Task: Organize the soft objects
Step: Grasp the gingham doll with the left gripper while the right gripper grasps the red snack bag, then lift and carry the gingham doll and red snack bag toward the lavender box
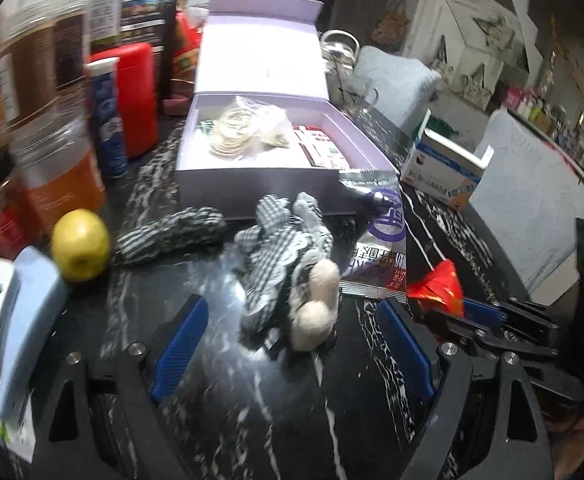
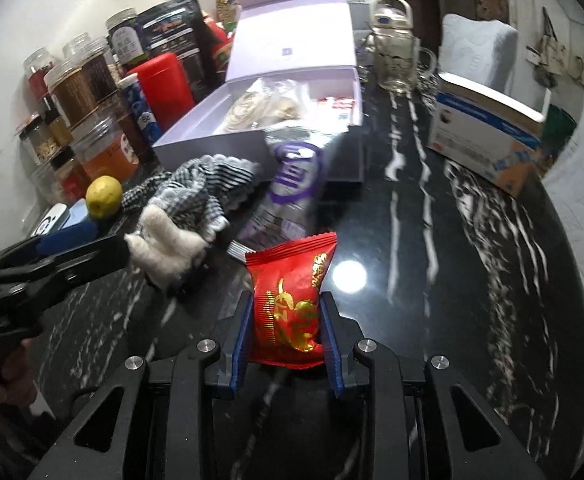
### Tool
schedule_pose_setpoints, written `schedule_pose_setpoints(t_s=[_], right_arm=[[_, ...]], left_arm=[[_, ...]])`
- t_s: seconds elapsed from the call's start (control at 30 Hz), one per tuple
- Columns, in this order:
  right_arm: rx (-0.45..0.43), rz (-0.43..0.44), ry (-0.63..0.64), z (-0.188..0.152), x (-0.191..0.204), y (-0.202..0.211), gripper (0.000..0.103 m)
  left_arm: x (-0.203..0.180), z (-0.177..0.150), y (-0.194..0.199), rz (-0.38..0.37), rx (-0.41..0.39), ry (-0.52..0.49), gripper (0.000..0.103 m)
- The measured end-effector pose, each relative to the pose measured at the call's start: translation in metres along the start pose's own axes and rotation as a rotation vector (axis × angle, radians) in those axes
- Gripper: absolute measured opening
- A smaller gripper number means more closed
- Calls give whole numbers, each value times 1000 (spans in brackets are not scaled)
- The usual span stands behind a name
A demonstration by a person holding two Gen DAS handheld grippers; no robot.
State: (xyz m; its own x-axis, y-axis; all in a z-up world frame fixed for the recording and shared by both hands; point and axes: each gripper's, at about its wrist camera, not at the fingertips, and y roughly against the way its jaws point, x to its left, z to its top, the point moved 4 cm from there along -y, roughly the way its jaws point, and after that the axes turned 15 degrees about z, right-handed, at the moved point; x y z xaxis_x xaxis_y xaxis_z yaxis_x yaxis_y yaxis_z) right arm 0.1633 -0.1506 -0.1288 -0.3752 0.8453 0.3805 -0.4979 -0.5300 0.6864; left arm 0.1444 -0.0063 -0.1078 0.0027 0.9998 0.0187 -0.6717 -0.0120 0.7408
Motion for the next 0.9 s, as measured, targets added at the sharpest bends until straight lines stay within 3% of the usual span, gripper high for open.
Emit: schedule_pose_setpoints(t_s=[0.23, 0.43, 0.53, 0.63, 0.9], right_arm=[[-7, 7, -52, -5, -19, 4, 31], [-15, 6, -67, -5, -26, 5, 31], [-17, 4, -64, -5, -27, 6, 31], [-16, 0, -67, -5, -26, 6, 31], [-26, 6, -67, -9, -18, 12, 31]], left_arm=[[-13, 10, -31, 2, 50, -40, 88], [-16, 11, -54, 61, 78, -71, 87], [-16, 9, -58, 50, 88, -71, 59], [-13, 8, -56, 19, 84, -44, 46], [-5, -11, -29, 14, 87, -72, 44]])
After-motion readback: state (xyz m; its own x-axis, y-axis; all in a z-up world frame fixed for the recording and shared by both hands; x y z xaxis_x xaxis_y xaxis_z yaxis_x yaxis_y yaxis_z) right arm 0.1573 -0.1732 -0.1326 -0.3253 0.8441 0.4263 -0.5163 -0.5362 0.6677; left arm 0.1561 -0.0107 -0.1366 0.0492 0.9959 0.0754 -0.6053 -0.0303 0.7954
